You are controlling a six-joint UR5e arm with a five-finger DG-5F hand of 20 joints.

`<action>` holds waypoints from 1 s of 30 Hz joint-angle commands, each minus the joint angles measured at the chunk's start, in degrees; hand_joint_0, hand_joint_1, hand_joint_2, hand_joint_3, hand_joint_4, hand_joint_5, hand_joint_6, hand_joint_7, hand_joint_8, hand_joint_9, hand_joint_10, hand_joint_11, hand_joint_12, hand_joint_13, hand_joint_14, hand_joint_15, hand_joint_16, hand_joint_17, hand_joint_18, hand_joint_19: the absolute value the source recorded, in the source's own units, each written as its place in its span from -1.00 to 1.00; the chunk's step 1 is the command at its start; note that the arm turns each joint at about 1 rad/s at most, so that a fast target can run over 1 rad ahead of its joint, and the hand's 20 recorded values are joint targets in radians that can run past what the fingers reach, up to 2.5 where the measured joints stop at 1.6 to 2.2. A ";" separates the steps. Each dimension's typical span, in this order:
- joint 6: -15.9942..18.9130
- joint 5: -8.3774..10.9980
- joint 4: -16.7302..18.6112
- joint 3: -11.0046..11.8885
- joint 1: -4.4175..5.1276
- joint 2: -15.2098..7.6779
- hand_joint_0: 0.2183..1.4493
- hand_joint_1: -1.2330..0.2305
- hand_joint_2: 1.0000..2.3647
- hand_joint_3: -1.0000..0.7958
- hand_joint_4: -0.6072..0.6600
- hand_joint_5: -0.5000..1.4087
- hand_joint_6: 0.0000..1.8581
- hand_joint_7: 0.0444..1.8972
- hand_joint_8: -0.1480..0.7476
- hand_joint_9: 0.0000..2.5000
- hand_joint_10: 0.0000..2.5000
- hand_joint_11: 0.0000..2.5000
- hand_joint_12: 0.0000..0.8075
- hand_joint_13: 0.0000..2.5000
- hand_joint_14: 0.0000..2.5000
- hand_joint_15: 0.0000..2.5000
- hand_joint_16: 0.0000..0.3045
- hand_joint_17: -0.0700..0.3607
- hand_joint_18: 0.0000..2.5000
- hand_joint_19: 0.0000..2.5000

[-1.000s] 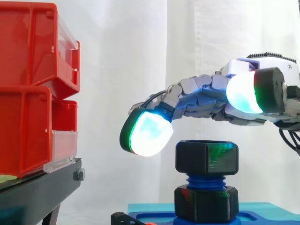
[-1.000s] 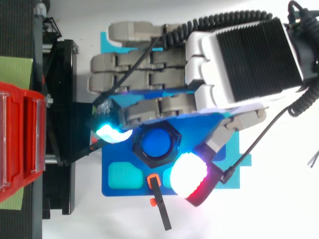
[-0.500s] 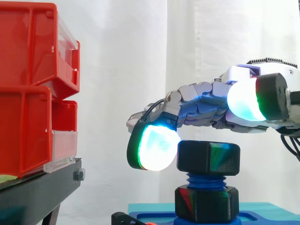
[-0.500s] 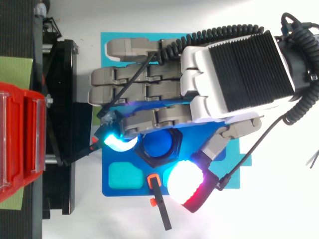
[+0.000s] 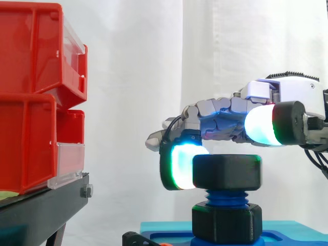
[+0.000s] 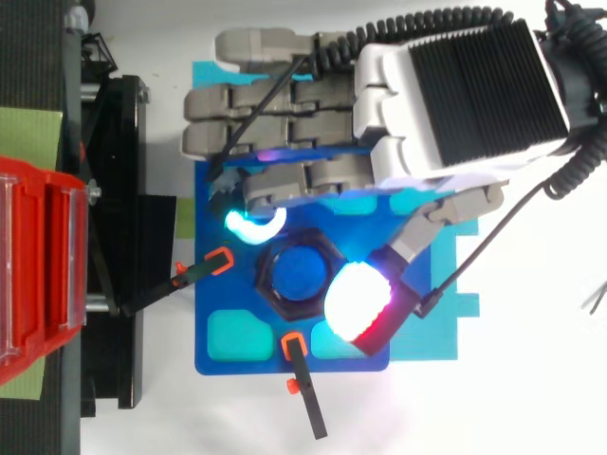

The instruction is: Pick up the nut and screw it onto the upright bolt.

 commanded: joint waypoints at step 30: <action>-0.26 -2.43 3.91 0.00 -0.61 -0.06 -0.60 0.48 -1.00 -0.44 0.25 -0.68 -0.46 -0.29 -0.22 -0.82 -1.00 -1.00 -0.22 -0.93 -1.00 -1.00 -0.72 -0.23 -1.00 -1.00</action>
